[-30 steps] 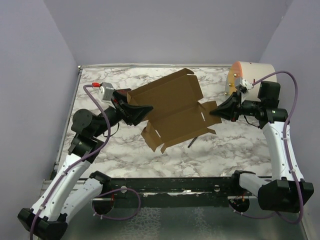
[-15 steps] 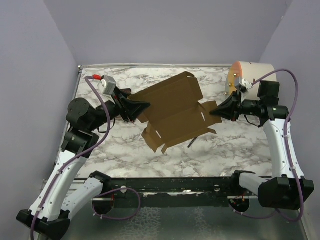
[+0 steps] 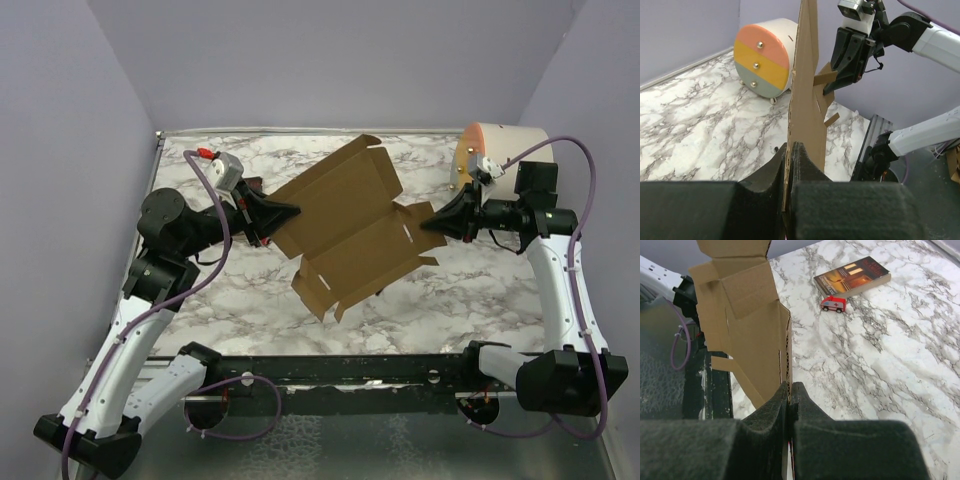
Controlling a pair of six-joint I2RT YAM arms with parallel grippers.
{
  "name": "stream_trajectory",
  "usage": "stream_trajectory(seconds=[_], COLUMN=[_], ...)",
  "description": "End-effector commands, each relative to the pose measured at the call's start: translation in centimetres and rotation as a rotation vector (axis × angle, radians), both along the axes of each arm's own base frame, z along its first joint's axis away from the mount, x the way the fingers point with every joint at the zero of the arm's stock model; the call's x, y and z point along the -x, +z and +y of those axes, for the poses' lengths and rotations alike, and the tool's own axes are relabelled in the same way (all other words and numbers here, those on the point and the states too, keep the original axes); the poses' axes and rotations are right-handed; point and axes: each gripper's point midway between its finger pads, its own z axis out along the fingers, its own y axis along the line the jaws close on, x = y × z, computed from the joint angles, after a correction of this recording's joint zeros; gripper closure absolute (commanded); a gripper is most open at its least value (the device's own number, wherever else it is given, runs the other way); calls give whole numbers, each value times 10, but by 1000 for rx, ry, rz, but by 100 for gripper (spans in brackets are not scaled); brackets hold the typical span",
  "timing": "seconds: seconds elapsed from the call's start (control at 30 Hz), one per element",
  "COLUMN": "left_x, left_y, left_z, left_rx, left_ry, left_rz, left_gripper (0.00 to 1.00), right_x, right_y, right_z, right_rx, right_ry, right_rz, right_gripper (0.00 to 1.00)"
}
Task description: Fold the paper box
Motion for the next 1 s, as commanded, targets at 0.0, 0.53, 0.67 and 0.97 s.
stream_trajectory(seconds=[0.0,0.53,0.67,0.97], left_x=[5,21,30,42], left_y=[2,-4,-6,-10], left_z=[3,6,2,-4], left_rx=[-37,-123,-131,-127], left_ry=[-8,-71,-138,-228], left_rz=[-45,-248,-276,-267], left_gripper=[100,100,100,100], right_x=[1,8,-1,-8], right_y=[10,43,55,71], right_z=[0,3,2,6], right_rx=[-5,-19,-22,-29], right_ry=[7,44,48,107], right_rz=[-26,-90,-127,-301], right_gripper=[99,13,13,41])
